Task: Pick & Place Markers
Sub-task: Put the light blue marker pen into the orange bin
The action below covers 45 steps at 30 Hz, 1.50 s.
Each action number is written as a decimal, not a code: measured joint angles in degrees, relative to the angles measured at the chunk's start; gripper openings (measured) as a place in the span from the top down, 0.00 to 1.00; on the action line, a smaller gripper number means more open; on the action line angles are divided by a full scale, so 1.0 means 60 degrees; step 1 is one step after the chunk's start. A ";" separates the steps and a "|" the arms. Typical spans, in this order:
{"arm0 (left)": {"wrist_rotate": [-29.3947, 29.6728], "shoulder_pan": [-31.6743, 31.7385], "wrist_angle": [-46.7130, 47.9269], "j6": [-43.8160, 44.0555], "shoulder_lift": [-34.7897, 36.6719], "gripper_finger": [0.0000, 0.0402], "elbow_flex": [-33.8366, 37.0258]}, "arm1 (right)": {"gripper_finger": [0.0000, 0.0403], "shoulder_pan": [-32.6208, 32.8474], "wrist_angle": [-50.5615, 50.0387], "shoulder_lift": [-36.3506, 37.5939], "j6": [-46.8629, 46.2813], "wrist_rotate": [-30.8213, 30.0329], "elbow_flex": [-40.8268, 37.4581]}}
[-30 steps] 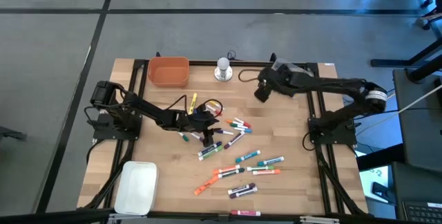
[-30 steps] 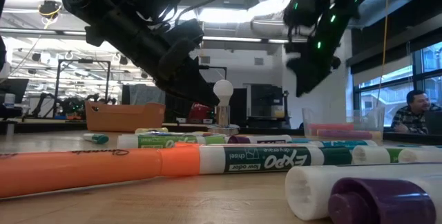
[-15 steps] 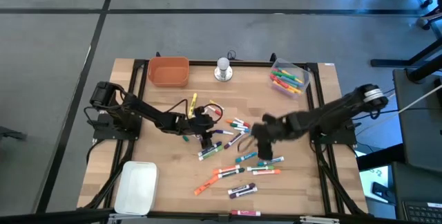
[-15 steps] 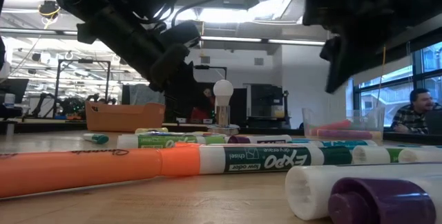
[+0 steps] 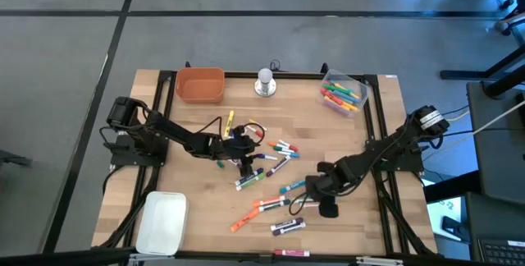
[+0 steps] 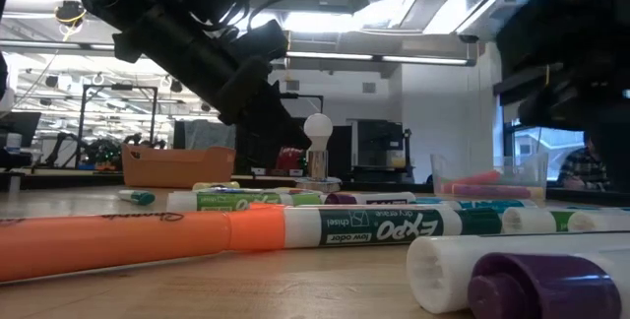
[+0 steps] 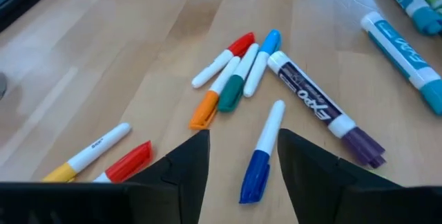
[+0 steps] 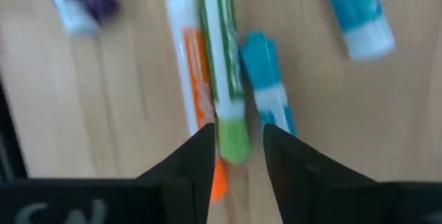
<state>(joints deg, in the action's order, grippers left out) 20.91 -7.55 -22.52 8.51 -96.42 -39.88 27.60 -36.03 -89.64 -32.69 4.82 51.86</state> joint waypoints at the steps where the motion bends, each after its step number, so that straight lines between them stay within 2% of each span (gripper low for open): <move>1: 0.0000 -0.0004 -0.0007 -0.0032 0.0000 0.59 -0.0004 | 0.71 0.0024 -0.0201 0.0003 -0.0007 0.0000 0.0000; 6: -0.0007 -0.0004 -0.0004 -0.0047 0.0000 0.59 -0.0004 | 0.73 0.0023 -0.0974 -0.0065 -0.0022 -0.0087 -0.0025; 17: -0.0024 -0.0004 0.0000 0.0033 0.0000 0.59 -0.0004 | 0.72 0.0017 -0.0822 -0.0992 -0.0085 -0.0410 -0.0674; 23: 0.0051 -0.0004 -0.0004 0.0270 0.0000 0.59 0.0000 | 0.84 0.0026 -0.0813 -0.1101 -0.0522 -0.0811 -0.0676; 28: 0.0270 0.0000 -0.1124 0.0612 -0.0259 0.59 -0.0004 | 0.84 -0.0013 -0.0834 -0.0723 -0.0370 -0.1258 -0.0601; 30: -0.0010 -0.0011 -0.1879 0.0411 -0.0512 0.59 0.0007 | 0.84 -0.0102 -0.0818 -0.0442 -0.0222 -0.1742 -0.0535; 34: -0.0723 -0.0111 -0.3360 0.0023 -0.1109 0.59 0.0000 | 0.84 -0.0271 -0.0525 0.0556 -0.0132 -0.3919 -0.0452; 36: -0.1006 -0.0120 -0.4168 -0.0324 -0.1320 0.59 -0.0006 | 0.84 -0.0280 -0.0366 0.1033 -0.0068 -0.4533 -0.0450; 40: -0.1011 -0.0171 -0.5259 -0.0966 -0.1458 0.59 -0.0004 | 0.84 -0.0337 0.0856 0.1720 0.0457 -0.5744 -0.0478; 45: -0.1210 -0.0182 -0.6260 -0.1456 -0.1385 0.58 -0.0004 | 0.84 -0.0613 0.4682 0.2133 0.1764 -0.5996 -0.1510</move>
<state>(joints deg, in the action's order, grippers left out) 13.65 -8.64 -60.08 -0.22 -104.73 -39.90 23.93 -7.94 -76.85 -22.10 -31.16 42.79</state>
